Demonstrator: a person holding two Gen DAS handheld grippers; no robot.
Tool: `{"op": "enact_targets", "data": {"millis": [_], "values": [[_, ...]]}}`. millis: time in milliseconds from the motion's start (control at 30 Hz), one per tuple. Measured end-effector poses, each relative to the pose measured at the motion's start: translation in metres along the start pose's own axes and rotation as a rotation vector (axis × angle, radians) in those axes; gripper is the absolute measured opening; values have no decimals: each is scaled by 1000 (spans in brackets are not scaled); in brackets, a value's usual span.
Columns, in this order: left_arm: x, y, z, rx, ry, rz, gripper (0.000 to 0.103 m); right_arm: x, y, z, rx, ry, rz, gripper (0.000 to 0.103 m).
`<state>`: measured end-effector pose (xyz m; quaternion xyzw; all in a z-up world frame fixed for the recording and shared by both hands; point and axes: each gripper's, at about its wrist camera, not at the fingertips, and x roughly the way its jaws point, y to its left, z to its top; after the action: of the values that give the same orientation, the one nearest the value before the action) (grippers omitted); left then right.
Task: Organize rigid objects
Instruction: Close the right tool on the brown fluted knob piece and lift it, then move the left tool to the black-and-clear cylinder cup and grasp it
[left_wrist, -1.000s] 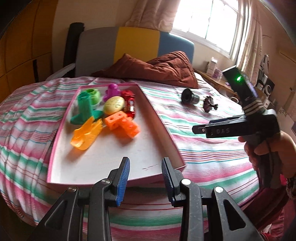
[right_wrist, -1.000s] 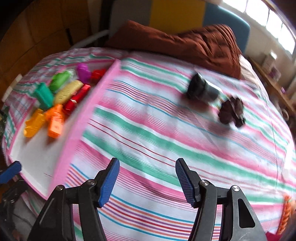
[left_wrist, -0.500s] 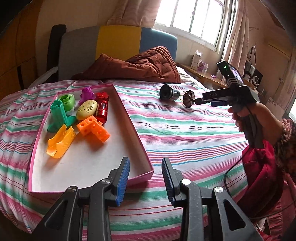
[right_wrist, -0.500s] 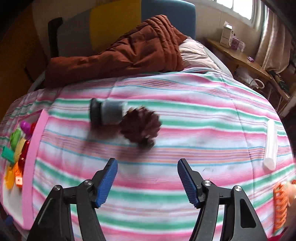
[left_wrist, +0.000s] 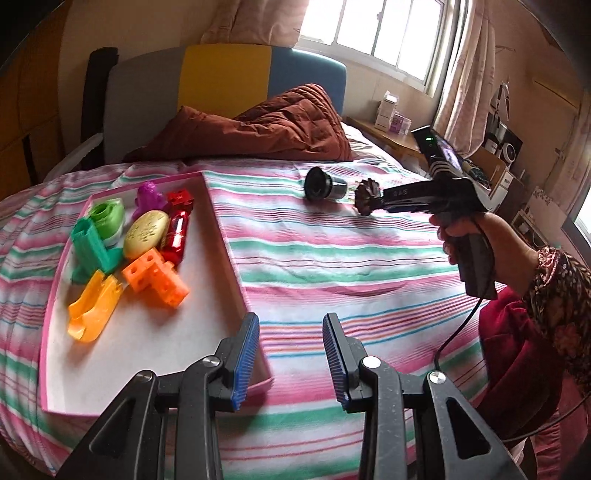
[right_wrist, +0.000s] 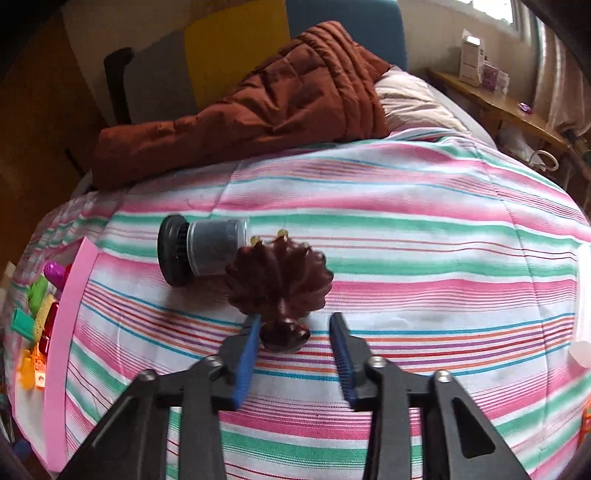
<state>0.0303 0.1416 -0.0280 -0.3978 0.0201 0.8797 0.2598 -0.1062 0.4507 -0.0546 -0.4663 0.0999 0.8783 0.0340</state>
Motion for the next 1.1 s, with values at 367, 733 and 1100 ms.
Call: {"op": "enact_targets", "data": {"millis": [367,733,1100], "values": [[17,-20,14,26,31,-4,35,-24,-6,6,26,-43,6,24],[43,-31,45,26,53,24,35,-18,-5,6,14,-12,-14,24],[108,-48,124,47,85,46,35,-15,0,4,-9,18,-16,24]]}}
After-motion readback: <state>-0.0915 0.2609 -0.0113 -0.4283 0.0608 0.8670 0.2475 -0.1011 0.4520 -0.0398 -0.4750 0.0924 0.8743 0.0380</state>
